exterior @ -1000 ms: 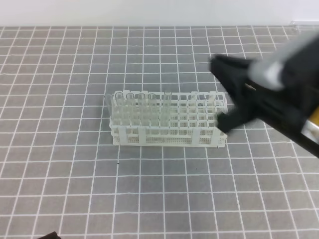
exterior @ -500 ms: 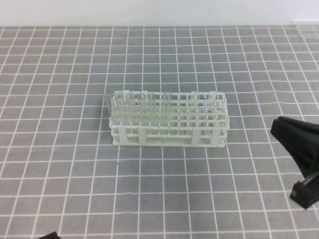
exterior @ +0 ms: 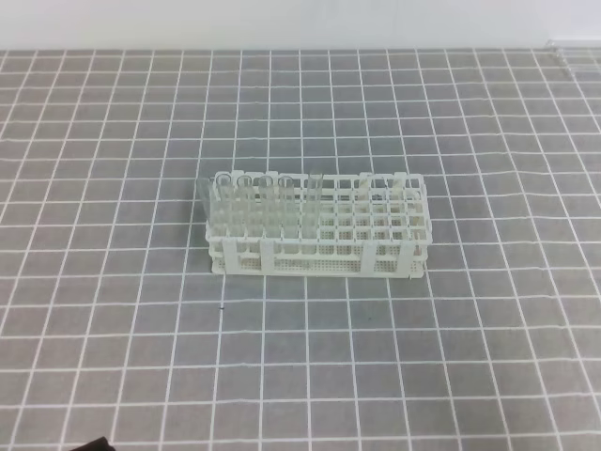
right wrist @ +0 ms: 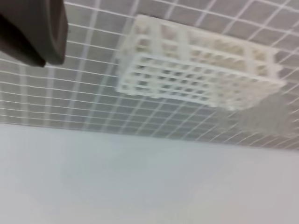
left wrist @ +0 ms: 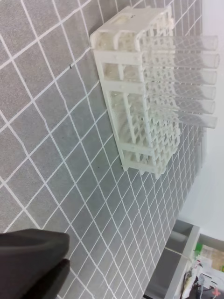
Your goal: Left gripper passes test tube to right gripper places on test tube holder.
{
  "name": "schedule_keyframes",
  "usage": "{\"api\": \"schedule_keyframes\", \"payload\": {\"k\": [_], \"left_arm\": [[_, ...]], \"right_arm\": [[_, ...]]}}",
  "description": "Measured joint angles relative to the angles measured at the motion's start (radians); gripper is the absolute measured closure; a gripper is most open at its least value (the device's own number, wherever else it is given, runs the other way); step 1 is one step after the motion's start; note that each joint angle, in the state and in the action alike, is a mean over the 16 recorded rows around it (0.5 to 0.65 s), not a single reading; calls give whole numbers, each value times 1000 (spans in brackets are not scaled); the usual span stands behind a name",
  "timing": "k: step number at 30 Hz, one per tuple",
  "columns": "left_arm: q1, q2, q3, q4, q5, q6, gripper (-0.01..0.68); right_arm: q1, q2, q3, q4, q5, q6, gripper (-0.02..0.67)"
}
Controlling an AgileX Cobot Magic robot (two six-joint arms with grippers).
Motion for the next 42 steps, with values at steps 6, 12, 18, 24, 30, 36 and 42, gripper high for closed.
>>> {"api": "schedule_keyframes", "payload": {"k": [6, 12, 18, 24, 30, 36, 42], "left_arm": [[0, 0, -1, 0, 0, 0, 673], [0, 0, -1, 0, 1, 0, 673], [0, 0, -1, 0, 0, 0, 673], [0, 1, 1, 0, -2, 0, 673], [0, 1, 2, 0, -4, 0, 673], [0, 1, 2, 0, -5, 0, 673], [0, 1, 0, 0, -2, 0, 673]], "right_arm": [[-93, -221, 129, 8, 48, 0, 662], [-127, -358, 171, 11, 143, 0, 662], [-130, -403, 172, 13, 214, -1, 662], [-136, -402, 172, 52, 269, -47, 662], [-162, -402, 172, 121, 338, -144, 662], [-190, -402, 172, 183, 403, -239, 662], [-206, -402, 172, 197, 416, -270, 662]]}}
